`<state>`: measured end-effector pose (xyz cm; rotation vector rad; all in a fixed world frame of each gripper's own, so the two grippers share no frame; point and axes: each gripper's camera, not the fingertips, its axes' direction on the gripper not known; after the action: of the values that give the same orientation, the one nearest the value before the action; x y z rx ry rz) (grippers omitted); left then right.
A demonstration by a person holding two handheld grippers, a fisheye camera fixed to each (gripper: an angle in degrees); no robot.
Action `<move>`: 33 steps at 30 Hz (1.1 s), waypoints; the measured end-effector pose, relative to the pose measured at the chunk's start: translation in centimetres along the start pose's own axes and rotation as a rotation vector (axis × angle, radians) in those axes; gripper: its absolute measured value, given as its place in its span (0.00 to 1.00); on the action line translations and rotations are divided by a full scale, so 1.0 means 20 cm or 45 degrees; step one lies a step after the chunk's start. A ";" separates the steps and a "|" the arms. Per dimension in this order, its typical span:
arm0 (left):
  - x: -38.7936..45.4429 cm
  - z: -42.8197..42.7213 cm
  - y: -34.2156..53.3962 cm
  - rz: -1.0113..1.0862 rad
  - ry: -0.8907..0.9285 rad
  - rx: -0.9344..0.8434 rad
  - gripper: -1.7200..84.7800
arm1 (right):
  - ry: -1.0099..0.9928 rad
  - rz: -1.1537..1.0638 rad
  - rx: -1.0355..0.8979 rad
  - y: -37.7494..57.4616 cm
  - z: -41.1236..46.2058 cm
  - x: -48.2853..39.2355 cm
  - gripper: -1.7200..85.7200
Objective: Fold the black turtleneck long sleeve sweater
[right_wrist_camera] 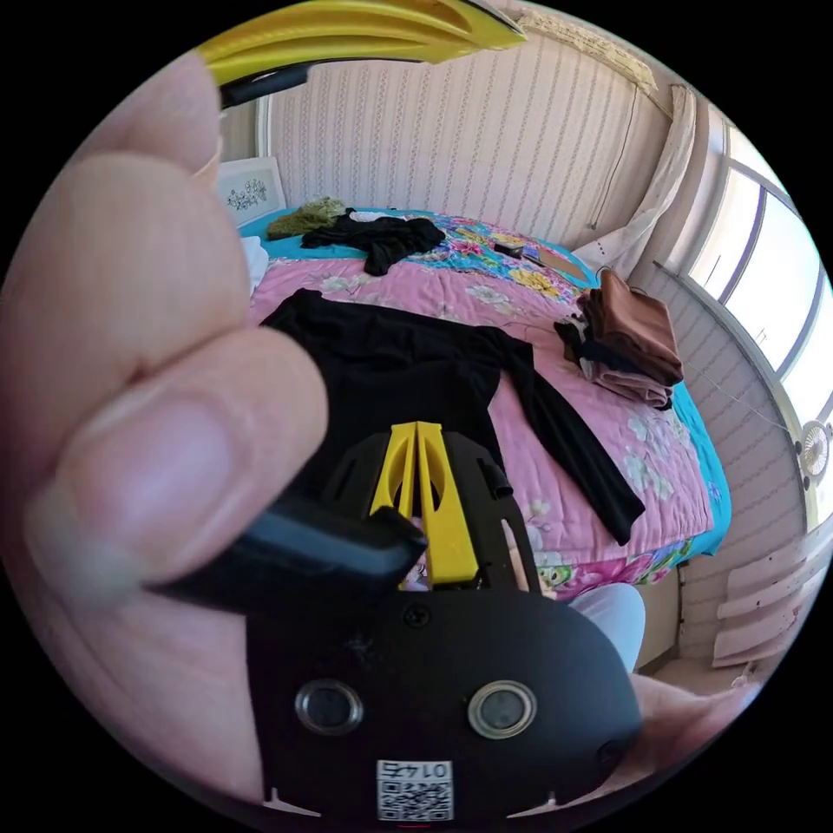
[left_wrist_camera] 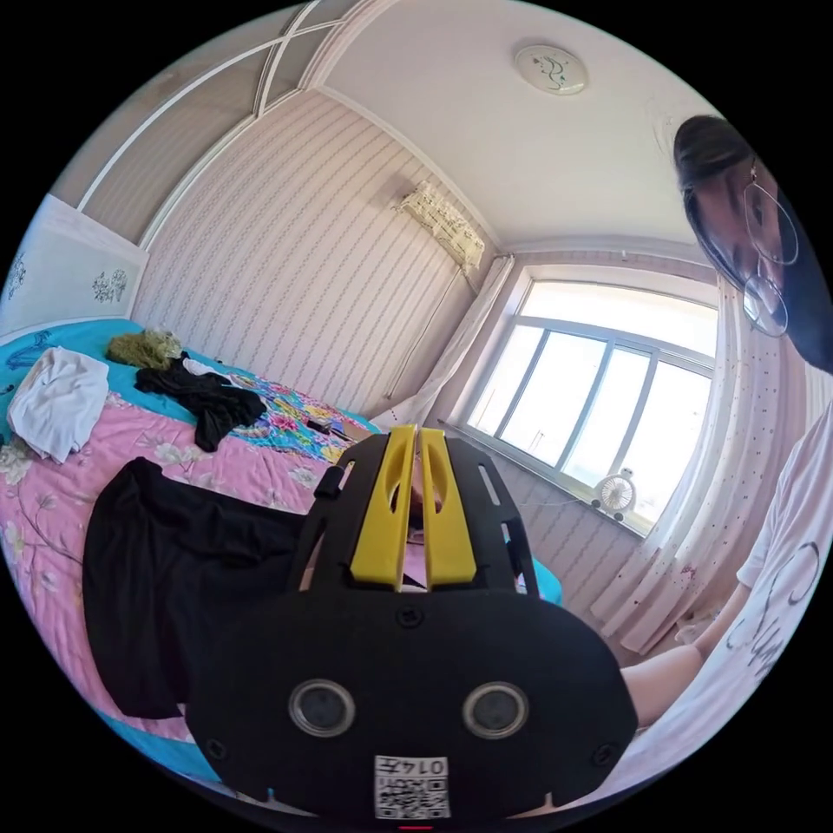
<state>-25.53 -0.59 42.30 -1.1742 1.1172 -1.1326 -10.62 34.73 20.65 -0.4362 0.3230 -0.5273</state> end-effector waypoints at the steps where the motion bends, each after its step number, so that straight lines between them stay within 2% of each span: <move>1: -0.06 0.06 0.01 -0.031 0.022 -0.046 0.02 | -0.039 -0.006 -0.080 -0.01 0.07 0.00 0.01; 4: -0.22 0.10 0.02 -0.070 -0.019 -0.064 0.04 | -0.171 -0.087 -0.164 -0.06 0.22 0.04 0.01; 8: -0.48 0.02 0.04 -0.103 -0.244 -0.148 0.06 | 0.064 -0.047 -0.203 -0.13 0.46 0.18 0.01; 10: -0.69 -0.02 0.16 -0.200 -0.405 -0.369 0.08 | 0.136 0.017 -0.402 -0.17 0.65 0.26 0.01; 13: -0.90 -0.06 0.36 -0.351 -0.555 -0.685 0.09 | 0.114 0.102 -0.579 -0.18 0.85 0.35 0.01; 15: -0.95 -0.08 0.46 -0.395 -0.646 -0.757 0.10 | 0.083 0.129 -0.595 -0.19 0.91 0.37 0.01; 18: -1.00 -0.01 0.57 -0.430 -0.660 -0.873 0.10 | 0.111 0.118 -0.566 -0.20 0.94 0.35 0.01; 21: -1.01 0.11 0.64 -0.342 -0.695 -0.987 0.11 | 0.184 0.067 -0.560 -0.22 0.98 0.30 0.01; 26: -1.07 0.17 0.66 -0.376 -0.756 -0.992 0.09 | 0.222 0.039 -0.567 -0.25 1.03 0.27 0.01; 33: -1.21 0.06 0.66 -0.519 -0.636 -0.942 0.03 | 0.146 0.116 -0.588 -0.30 1.10 0.31 0.01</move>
<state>-25.96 24.28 30.35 -2.1988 0.9349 -0.6362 0.89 33.63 41.17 -0.8356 0.5763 -0.3865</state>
